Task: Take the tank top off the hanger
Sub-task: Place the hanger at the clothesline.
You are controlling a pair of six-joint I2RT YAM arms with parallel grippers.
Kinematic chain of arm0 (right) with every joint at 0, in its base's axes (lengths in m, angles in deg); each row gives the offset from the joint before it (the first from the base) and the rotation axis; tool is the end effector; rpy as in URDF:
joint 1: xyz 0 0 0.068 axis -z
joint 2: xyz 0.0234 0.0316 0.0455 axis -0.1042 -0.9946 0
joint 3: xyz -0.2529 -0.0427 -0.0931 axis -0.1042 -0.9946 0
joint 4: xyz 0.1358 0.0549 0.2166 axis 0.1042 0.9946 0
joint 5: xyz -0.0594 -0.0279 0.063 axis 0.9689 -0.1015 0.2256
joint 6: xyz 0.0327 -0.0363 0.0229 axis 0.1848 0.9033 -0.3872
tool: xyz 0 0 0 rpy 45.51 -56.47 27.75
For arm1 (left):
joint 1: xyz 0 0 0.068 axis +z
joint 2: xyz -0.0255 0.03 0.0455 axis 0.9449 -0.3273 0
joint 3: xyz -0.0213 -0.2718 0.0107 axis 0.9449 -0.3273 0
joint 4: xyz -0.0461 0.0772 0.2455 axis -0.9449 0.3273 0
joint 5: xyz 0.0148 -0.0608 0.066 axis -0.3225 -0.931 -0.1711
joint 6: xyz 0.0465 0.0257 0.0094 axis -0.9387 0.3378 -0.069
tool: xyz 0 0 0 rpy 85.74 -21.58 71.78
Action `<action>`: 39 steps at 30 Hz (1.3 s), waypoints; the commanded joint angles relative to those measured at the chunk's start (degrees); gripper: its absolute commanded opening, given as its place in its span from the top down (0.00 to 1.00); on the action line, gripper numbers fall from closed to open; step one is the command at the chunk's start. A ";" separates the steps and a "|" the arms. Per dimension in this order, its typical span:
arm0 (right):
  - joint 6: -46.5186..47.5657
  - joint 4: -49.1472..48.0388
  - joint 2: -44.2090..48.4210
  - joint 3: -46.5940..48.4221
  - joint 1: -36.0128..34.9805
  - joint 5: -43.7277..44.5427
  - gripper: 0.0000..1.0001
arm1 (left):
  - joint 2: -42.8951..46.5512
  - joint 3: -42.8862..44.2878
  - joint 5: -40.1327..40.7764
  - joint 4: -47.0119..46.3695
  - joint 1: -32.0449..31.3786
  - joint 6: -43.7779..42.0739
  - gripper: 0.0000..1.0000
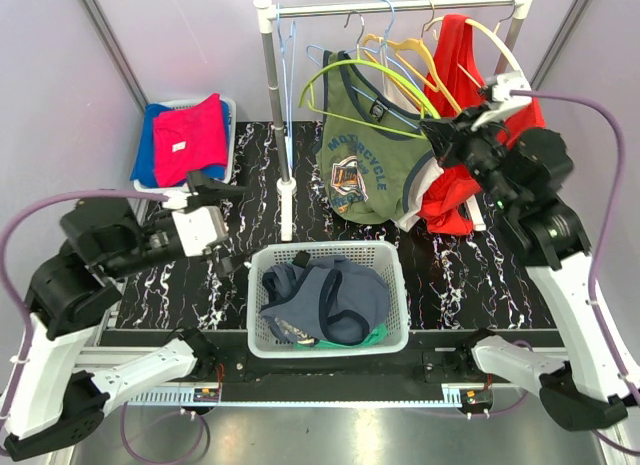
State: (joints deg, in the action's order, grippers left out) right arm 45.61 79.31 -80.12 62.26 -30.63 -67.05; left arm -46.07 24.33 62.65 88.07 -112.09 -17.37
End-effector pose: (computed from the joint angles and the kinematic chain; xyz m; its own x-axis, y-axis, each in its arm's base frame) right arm 0.1676 0.0770 0.5186 0.0563 0.1203 -0.9911 -0.4308 0.8985 0.0846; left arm 0.0618 -0.0728 0.4991 0.3236 0.3108 -0.8937 0.8480 0.3237 0.4196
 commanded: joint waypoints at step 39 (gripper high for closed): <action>51.96 -47.87 -3.90 -14.06 -35.47 42.48 1.00 | 1.47 4.40 -1.63 -3.04 1.11 1.70 0.01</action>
State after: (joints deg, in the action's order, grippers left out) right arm 94.94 40.62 -84.31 45.08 -65.97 -28.61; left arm -45.63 28.99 62.21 87.69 -111.50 -16.62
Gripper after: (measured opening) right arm 0.110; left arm 0.987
